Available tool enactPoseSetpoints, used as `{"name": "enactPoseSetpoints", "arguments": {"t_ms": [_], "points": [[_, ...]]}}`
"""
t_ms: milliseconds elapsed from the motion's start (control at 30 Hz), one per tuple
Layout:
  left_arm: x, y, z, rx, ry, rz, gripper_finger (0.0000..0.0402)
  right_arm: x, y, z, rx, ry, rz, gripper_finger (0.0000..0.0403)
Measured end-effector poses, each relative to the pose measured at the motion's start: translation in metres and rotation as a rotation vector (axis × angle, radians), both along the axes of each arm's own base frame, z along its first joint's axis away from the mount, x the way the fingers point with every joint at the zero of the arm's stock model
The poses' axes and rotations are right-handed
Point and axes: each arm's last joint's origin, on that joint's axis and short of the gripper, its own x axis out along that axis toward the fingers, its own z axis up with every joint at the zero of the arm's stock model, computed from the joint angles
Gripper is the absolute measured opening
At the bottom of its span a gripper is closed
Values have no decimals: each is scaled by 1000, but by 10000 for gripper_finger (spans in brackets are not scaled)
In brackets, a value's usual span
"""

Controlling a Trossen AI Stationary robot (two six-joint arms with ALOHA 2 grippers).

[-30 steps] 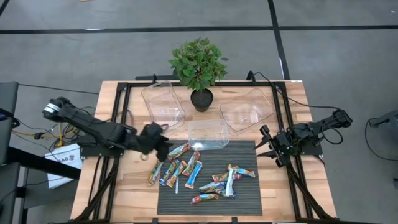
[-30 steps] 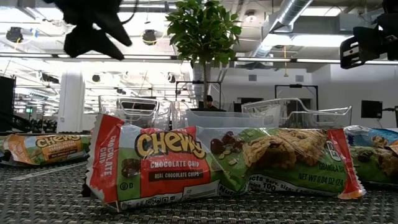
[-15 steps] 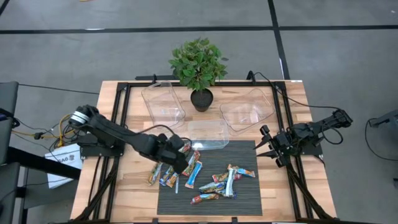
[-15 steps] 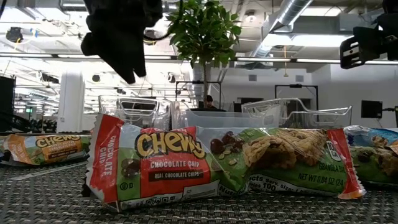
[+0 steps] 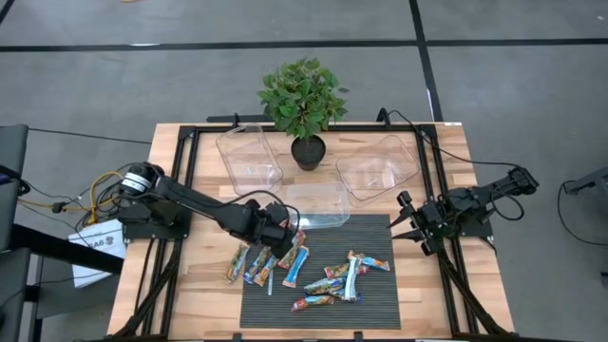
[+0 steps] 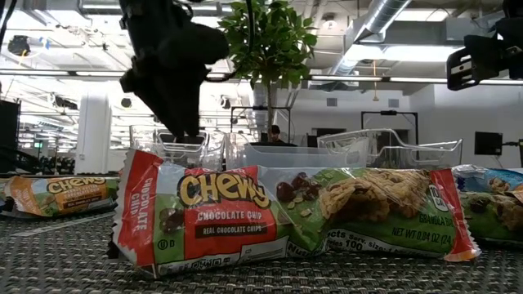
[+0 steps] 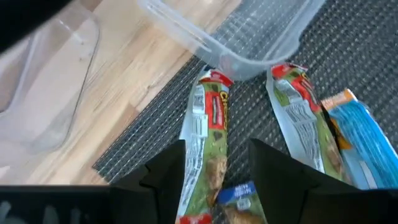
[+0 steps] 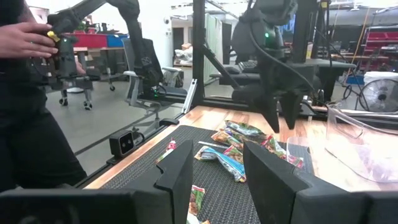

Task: Pick and place Granola Bars by type
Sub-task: Put the red granola bar into the left transparent bin

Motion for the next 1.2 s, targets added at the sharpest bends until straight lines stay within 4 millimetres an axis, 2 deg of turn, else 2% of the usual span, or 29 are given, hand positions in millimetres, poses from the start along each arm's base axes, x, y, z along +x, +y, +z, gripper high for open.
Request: {"name": "enactPoseSetpoints", "arguments": {"t_ms": [233, 567, 1000, 1200], "points": [[6, 13, -9, -62, 46, 0, 192, 0, 0, 0, 0, -1, 0, 133], [6, 12, -31, -93, 101, -64, 249, 0, 0, 0, -1, 2, 0, 133], [13, 7, -59, -108, 157, -142, 252, 0, 0, 0, 1, -3, 0, 134], [11, 6, -62, -78, 149, -155, 252, 0, 0, 0, 0, 0, 0, 133]]}}
